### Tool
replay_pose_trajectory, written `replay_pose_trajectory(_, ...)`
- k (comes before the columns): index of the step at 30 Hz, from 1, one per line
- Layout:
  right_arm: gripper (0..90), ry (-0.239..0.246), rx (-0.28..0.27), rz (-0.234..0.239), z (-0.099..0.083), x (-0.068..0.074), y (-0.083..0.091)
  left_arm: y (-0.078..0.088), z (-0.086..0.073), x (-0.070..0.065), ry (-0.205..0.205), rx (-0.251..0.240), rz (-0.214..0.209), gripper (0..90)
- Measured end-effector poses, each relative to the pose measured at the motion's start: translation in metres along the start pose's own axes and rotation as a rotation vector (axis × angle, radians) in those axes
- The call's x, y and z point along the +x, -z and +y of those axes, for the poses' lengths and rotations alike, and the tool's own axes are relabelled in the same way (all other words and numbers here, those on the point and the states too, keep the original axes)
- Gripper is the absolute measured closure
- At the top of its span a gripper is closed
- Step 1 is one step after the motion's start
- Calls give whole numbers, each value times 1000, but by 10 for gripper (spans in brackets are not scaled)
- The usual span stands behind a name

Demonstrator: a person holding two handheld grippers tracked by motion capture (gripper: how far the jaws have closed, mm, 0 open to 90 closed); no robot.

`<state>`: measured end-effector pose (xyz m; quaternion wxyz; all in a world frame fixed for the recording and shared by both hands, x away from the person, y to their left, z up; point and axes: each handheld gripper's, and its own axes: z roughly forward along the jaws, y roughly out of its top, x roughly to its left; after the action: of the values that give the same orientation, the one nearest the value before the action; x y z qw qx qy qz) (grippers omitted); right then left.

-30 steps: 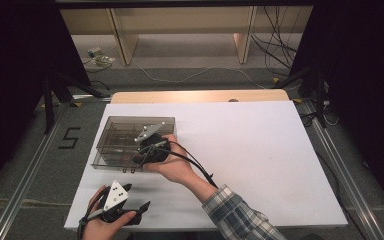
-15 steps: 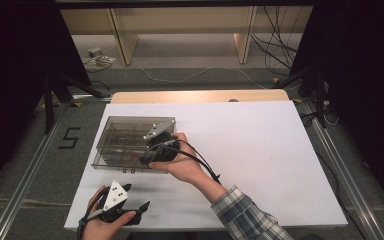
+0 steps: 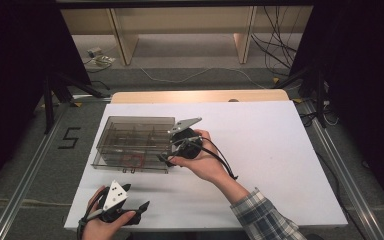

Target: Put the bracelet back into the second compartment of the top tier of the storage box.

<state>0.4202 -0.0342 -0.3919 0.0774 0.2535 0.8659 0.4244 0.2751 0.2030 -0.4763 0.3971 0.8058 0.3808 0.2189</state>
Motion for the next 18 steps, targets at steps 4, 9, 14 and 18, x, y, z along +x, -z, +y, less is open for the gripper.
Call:
replay_pose_trajectory(4, 195, -10, 4, -23, -9, -8, 11, 0, 0, 0, 3, 1, 0, 166)
replay_pose_trajectory(9, 188, -23, 6, -47, -20, -16, 25, 0, 0, 0, 6, 0, 0, 166)
replay_pose_trajectory(14, 187, -36, 10, -66, -32, -25, 38, -1, -1, 1, 11, 1, 1, 166)
replay_pose_trajectory(18, 188, -45, 11, -83, -43, -32, 49, -1, -1, 1, 14, 1, 0, 166)
